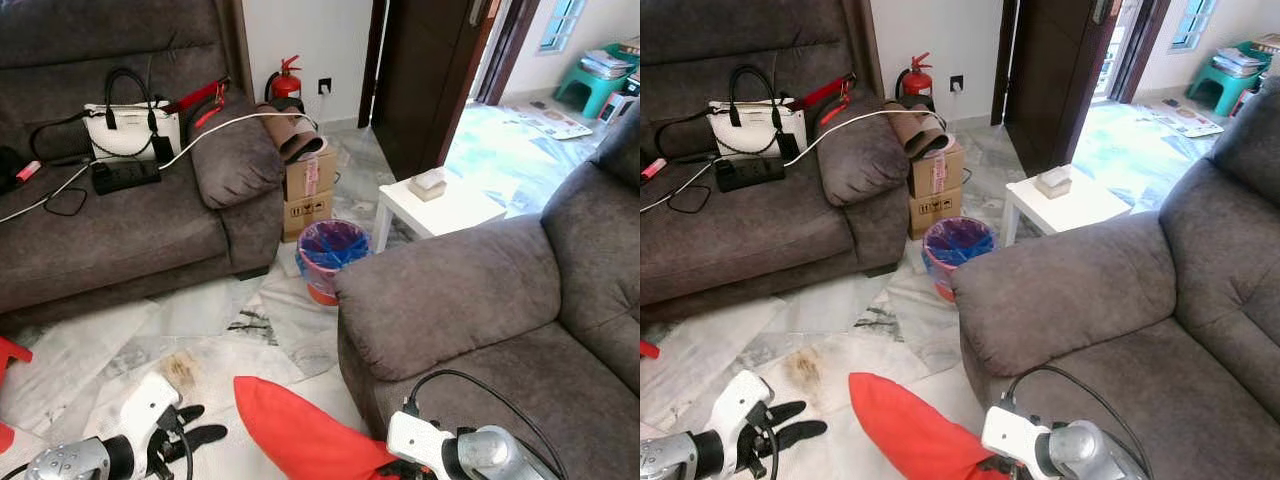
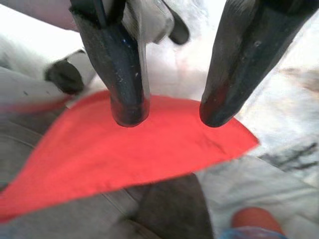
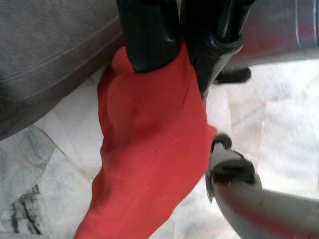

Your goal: Move the pillow to the sofa from floor

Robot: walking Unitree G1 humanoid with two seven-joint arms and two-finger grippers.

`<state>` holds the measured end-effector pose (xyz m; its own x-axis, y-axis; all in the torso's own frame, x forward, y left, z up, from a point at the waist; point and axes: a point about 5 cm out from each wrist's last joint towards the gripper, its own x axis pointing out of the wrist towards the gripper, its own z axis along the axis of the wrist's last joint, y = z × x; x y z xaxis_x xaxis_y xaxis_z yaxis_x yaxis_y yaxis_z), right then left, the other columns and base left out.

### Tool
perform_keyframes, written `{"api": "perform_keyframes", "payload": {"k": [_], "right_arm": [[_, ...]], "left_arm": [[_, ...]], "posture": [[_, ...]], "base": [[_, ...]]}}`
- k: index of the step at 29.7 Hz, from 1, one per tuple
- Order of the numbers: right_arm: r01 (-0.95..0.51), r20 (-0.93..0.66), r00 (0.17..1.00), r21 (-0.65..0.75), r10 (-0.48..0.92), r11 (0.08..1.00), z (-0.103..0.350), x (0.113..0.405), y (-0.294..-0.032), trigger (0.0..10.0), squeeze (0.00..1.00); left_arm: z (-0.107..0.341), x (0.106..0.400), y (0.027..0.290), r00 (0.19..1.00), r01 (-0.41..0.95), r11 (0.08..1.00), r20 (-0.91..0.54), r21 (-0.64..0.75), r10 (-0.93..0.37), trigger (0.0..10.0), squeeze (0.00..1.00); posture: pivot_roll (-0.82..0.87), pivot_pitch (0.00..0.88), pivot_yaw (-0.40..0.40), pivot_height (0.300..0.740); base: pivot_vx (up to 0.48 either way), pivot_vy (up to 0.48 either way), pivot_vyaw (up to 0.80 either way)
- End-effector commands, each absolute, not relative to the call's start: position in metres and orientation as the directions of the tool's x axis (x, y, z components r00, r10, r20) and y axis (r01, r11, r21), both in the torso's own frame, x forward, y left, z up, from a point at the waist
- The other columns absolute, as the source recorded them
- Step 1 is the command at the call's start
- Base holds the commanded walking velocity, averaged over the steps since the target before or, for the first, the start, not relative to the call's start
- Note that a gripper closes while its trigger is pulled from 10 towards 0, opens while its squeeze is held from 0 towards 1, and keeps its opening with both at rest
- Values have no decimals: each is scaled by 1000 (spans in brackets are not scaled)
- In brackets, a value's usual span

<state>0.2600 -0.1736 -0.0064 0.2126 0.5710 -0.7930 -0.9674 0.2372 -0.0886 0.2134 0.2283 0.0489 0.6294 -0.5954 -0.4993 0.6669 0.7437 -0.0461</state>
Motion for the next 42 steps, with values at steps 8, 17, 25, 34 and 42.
{"api": "perform_keyframes", "payload": {"k": [8,17,25,34,42], "right_arm": [[-955,-768,289,-195,571,222,10,273,-182,10000,0],[-917,-426,366,-15,828,398,43,281,-173,10000,0],[-923,-414,350,2,840,385,54,283,-187,10000,0],[-918,-419,353,18,836,396,54,281,-186,10000,0],[-776,-432,591,-77,681,626,50,298,-196,10000,0]], "left_arm": [[45,206,233,574,704,710,-566,-28,-591,10000,0],[47,213,229,616,679,734,-530,-18,-583,10000,0],[48,214,227,616,680,733,-524,-23,-588,10000,0],[47,213,224,618,676,736,-520,-32,-590,10000,0],[46,213,222,624,671,740,-513,-35,-589,10000,0]], "posture": [[179,91,-16,740],[172,85,-13,740],[169,93,-11,740],[175,100,-11,740],[171,104,-15,740]], "base": [[0,0,0],[0,0,0],[0,0,0],[0,0,0],[0,0,0]]}}
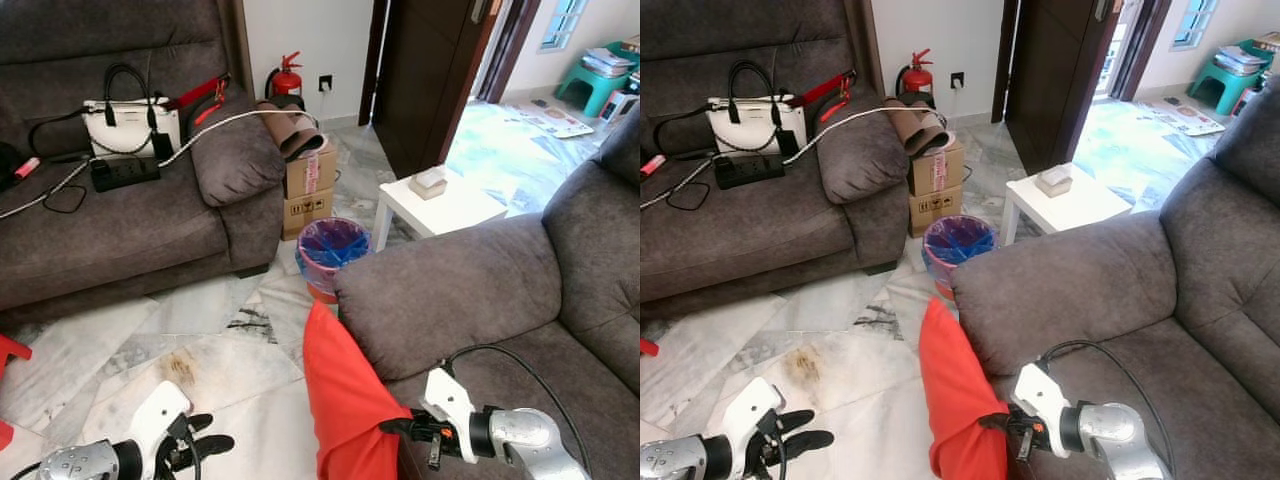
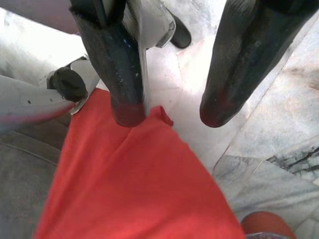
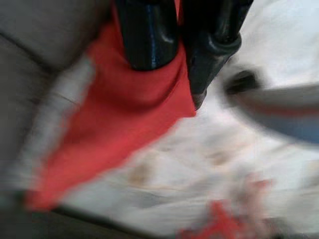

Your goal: Move the pillow to the sofa from floor

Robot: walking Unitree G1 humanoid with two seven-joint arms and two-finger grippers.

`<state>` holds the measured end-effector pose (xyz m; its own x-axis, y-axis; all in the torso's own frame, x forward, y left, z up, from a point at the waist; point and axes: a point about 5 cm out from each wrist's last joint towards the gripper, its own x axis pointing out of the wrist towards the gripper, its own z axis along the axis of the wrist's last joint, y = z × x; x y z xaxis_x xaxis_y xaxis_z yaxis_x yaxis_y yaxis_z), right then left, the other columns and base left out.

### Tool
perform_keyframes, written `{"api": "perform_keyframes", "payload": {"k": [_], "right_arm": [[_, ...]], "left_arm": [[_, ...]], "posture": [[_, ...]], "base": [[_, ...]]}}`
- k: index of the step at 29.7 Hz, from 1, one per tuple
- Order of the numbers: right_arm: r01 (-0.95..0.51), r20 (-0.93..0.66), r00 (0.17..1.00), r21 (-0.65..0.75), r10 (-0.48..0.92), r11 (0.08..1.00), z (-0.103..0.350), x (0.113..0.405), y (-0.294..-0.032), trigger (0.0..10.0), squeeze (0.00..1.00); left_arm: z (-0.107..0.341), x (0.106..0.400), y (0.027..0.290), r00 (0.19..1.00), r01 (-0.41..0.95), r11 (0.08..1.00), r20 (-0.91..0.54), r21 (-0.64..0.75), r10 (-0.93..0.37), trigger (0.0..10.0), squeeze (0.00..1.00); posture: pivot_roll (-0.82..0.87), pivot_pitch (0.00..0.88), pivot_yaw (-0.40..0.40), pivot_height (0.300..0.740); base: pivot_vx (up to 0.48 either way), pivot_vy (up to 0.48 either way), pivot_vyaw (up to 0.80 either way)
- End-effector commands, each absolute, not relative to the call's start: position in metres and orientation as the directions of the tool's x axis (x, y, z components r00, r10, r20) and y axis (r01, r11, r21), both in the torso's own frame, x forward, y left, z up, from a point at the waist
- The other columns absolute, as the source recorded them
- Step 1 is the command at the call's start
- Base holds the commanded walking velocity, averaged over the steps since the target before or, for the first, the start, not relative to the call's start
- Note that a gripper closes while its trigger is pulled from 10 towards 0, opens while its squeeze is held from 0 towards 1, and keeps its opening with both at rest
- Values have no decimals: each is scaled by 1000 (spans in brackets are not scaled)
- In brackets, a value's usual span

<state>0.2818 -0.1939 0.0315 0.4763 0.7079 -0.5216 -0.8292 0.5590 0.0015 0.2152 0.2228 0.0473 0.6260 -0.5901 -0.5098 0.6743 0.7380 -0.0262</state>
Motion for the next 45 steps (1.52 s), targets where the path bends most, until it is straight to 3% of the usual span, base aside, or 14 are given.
{"api": "perform_keyframes", "payload": {"k": [1,6,14,31,45], "right_arm": [[-751,-429,619,-79,658,655,49,300,-197,10000,0],[-693,-382,659,28,648,720,43,298,-193,10000,0],[-696,-398,635,76,662,714,25,283,-182,10000,0],[-673,-393,652,94,648,734,21,282,-177,10000,0],[-646,-368,679,110,635,755,21,286,-169,10000,0]], "left_arm": [[46,213,220,624,671,740,-511,-36,-591,10000,0],[45,213,216,631,666,745,-500,-44,-593,10000,0],[44,212,215,628,668,743,-499,-48,-597,10000,0],[52,230,215,787,528,849,-377,4,-488,10000,0],[53,234,212,817,493,870,-346,5,-461,10000,0]], "posture": [[172,105,-15,740],[173,107,-17,740],[172,108,-14,740],[171,109,-18,740],[173,110,-22,740]], "base": [[0,0,0],[0,0,-120],[0,0,-800],[0,0,-786],[0,0,-57]]}}
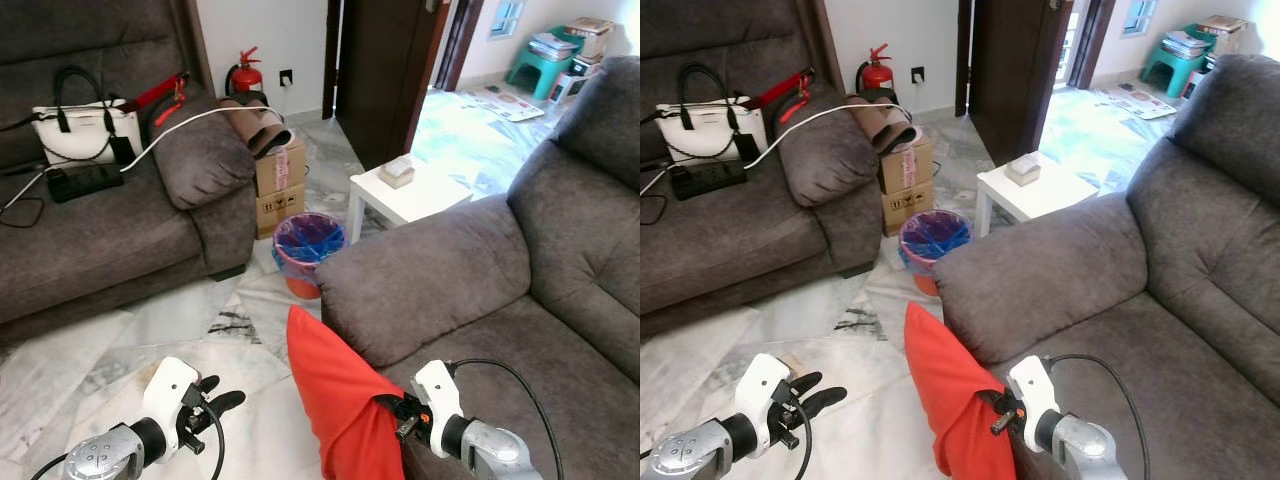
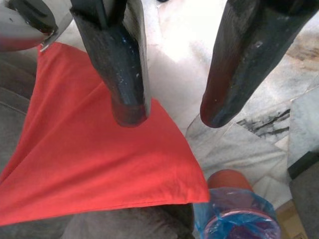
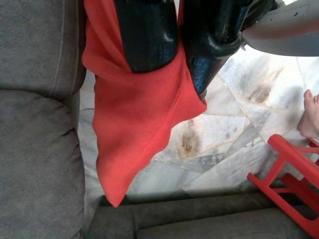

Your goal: Move the pillow to the sofa from floor

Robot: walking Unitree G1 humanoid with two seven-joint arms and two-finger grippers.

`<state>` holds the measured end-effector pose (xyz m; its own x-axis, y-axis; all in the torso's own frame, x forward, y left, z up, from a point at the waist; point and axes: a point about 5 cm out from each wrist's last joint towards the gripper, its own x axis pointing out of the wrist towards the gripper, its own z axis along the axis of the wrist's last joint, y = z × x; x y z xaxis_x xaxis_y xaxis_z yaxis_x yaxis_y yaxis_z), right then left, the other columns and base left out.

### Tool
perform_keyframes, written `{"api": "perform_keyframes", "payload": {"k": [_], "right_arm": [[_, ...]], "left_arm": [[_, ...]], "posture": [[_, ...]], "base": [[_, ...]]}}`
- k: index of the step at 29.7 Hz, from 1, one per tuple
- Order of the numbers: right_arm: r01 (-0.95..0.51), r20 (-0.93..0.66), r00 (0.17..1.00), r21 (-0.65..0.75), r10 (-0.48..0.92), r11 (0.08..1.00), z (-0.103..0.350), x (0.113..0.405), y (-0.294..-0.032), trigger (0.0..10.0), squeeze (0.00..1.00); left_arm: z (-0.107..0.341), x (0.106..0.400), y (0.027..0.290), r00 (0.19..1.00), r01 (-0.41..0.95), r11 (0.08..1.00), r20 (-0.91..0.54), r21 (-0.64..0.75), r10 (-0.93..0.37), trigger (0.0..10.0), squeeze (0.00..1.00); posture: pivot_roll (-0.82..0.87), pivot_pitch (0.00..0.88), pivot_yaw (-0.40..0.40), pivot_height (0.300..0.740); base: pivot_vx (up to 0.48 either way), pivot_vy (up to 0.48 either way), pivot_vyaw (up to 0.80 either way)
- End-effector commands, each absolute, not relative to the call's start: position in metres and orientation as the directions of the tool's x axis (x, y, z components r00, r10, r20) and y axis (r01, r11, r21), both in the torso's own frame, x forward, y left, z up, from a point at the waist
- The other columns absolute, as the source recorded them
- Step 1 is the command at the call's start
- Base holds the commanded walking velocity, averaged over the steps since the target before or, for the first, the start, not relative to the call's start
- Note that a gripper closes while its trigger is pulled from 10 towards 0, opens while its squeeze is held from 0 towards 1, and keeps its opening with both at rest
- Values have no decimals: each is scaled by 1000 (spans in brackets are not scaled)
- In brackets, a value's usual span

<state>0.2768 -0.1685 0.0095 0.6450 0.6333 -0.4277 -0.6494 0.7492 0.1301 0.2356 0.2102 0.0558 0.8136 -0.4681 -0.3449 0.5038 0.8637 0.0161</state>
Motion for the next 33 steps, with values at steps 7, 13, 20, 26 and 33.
{"api": "perform_keyframes", "payload": {"k": [7,13,20,26,33], "right_arm": [[-651,-377,672,110,638,751,21,286,-169,10000,0],[-651,-379,667,121,641,749,20,286,-168,10000,0],[-643,-385,675,113,630,758,20,286,-170,10000,0],[-632,-389,683,108,618,767,20,287,-173,10000,0],[-634,-387,684,105,619,766,21,288,-172,10000,0]], "left_arm": [[53,234,212,819,492,871,-343,8,-460,10000,0],[53,234,212,821,489,872,-341,10,-457,10000,0],[53,234,212,822,489,872,-340,10,-457,10000,0],[53,235,211,826,489,872,-328,11,-459,10000,0],[56,237,214,838,474,880,-324,30,-440,10000,0]], "posture": [[172,111,-23,740],[173,110,-23,740],[173,110,-22,740],[173,109,-21,740],[174,104,-20,740]], "base": [[0,0,-789],[0,0,-788],[0,0,-788],[0,0,-788],[-198,0,-788]]}}
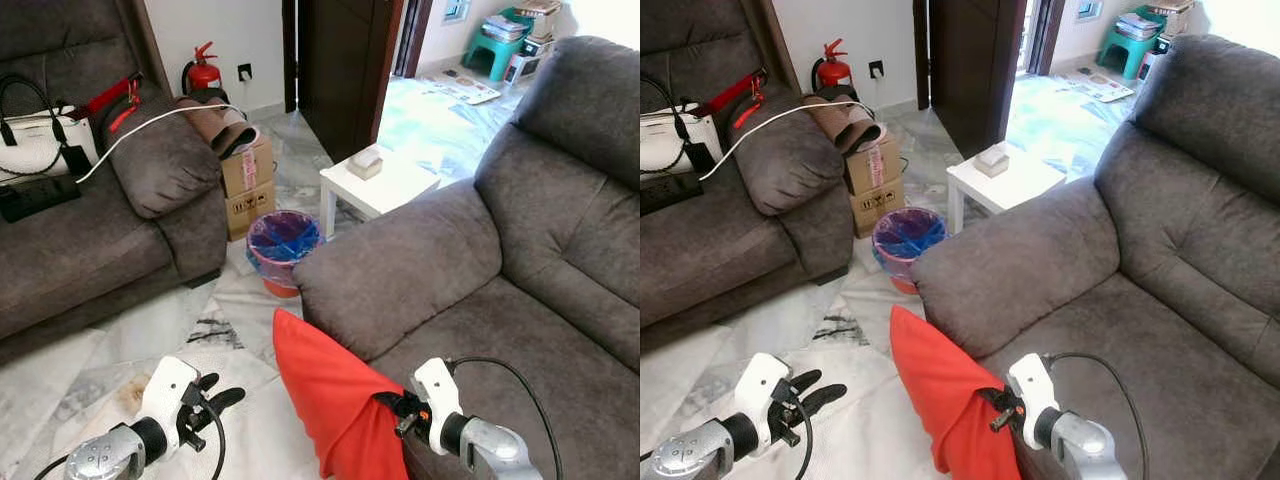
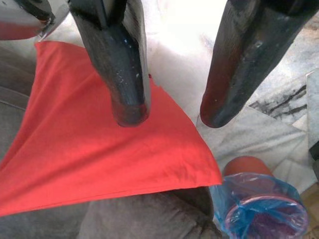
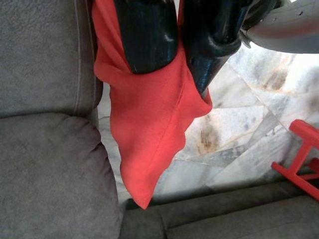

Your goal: Move the pillow to the sofa from floor

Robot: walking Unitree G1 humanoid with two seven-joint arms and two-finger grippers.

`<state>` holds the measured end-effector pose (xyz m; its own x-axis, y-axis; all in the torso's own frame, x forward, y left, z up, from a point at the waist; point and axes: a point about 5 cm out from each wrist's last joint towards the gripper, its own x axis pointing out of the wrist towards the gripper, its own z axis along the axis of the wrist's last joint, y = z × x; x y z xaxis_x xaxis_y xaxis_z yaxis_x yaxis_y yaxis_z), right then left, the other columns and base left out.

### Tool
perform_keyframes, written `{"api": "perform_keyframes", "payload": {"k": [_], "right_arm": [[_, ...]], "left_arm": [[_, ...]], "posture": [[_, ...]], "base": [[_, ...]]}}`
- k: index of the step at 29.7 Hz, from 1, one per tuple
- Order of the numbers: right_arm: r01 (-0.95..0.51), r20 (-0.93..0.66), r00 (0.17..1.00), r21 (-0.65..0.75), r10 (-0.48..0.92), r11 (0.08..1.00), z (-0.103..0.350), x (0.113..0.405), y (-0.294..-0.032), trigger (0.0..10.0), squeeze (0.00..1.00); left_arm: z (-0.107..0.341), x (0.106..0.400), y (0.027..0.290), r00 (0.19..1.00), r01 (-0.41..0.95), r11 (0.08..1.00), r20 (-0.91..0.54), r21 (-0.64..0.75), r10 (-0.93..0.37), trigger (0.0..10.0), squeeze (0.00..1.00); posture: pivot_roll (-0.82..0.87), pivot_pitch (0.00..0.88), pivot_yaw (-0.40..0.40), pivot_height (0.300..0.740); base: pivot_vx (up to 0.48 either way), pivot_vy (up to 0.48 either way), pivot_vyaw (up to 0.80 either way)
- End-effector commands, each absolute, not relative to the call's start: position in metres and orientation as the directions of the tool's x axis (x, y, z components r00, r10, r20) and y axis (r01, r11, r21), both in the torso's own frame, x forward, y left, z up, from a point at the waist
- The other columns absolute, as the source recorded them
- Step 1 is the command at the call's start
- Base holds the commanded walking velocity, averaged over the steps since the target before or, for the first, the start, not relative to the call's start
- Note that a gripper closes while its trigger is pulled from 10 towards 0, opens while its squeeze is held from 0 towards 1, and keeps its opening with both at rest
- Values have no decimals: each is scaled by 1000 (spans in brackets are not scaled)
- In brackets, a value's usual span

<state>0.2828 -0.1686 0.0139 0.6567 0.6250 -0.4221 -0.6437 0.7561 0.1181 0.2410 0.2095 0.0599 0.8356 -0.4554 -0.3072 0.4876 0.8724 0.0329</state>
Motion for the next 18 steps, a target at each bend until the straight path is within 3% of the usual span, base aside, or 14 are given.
{"api": "perform_keyframes", "payload": {"k": [1,18], "right_arm": [[-635,-386,684,104,619,766,21,288,-172,10000,0],[-637,-386,682,103,621,764,21,288,-171,10000,0]], "left_arm": [[55,237,214,838,473,880,-324,31,-439,10000,0],[55,237,214,841,473,881,-314,30,-441,10000,0]], "posture": [[176,103,-20,740],[173,107,-23,740]], "base": [[0,0,-788],[-20,0,-788]]}}
